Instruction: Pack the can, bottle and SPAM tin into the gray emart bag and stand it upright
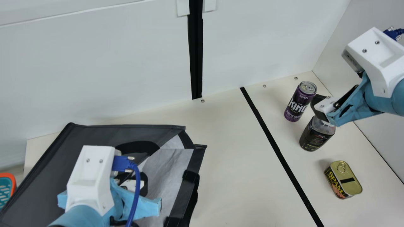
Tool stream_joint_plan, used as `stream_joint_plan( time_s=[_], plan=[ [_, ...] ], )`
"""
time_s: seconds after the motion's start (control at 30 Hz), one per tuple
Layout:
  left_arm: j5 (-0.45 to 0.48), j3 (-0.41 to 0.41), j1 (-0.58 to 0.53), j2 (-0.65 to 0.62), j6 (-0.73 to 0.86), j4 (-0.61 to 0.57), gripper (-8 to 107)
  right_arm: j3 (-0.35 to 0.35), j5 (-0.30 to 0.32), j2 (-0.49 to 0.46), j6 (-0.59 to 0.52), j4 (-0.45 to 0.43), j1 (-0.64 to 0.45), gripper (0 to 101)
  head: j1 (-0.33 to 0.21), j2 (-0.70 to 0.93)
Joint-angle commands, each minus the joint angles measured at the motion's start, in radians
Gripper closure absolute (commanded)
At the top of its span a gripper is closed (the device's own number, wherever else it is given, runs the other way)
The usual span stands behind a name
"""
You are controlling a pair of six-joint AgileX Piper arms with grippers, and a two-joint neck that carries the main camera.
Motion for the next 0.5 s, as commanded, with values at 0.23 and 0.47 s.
stream_joint_plan(
  time_s=[0.23, 0.47],
  plan=[
    [-0.069, 0.021, 0.068, 0.003, 0.09, -0.151, 107, 0.0, 0.0, 0.0, 0.0, 0.0, 0.0, 6, -0.023, -0.002],
    [-0.113, 0.033, 0.126, 0.014, 0.155, -0.28, 107, 0.0, 0.0, 0.0, 0.0, 0.0, 0.0, 6, -0.023, -0.002]
  ],
)
